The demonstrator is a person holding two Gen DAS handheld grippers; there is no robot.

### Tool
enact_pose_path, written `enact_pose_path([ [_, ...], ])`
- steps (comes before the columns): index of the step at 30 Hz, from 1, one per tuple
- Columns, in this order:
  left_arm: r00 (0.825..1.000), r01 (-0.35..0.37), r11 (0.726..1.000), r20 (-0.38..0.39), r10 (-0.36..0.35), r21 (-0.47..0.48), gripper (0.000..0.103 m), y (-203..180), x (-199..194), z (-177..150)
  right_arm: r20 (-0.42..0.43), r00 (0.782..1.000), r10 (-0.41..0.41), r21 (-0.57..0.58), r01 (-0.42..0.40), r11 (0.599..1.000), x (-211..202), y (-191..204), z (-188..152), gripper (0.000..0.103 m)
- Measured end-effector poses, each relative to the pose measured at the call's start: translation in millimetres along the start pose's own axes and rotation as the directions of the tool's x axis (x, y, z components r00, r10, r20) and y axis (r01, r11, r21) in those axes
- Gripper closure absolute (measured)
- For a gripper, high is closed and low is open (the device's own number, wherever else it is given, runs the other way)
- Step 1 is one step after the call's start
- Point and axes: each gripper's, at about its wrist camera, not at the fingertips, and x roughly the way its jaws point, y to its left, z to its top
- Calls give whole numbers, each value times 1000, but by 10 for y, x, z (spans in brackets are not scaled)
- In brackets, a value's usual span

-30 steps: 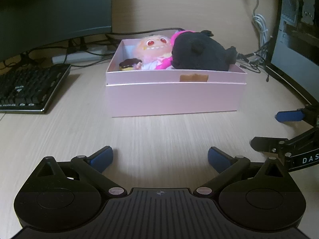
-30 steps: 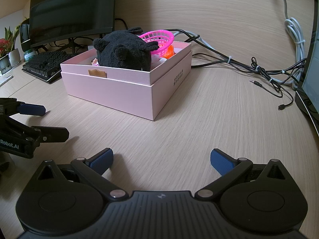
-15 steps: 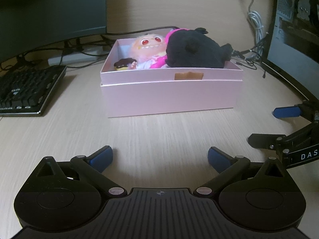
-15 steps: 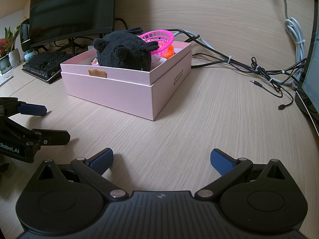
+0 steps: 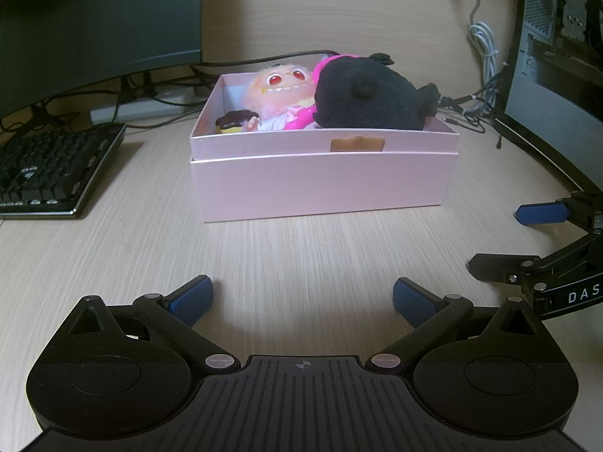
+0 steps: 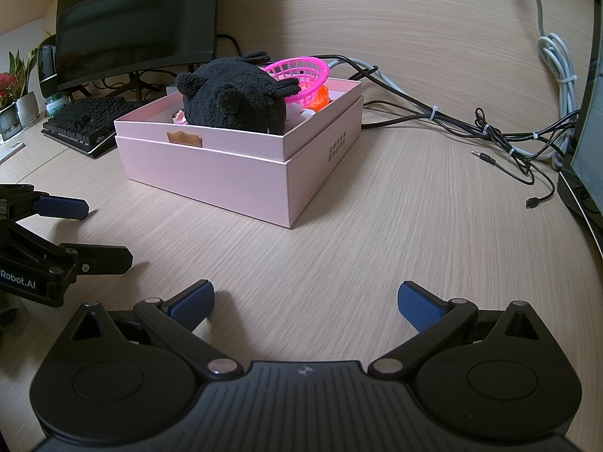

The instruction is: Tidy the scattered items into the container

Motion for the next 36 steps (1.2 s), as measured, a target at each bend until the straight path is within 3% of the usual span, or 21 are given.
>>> enact_pose_path([
  [36, 1000, -21, 1000, -13, 21, 20, 0, -38, 11, -2, 0, 1000, -1, 0, 1, 1000, 1, 1, 2, 0],
])
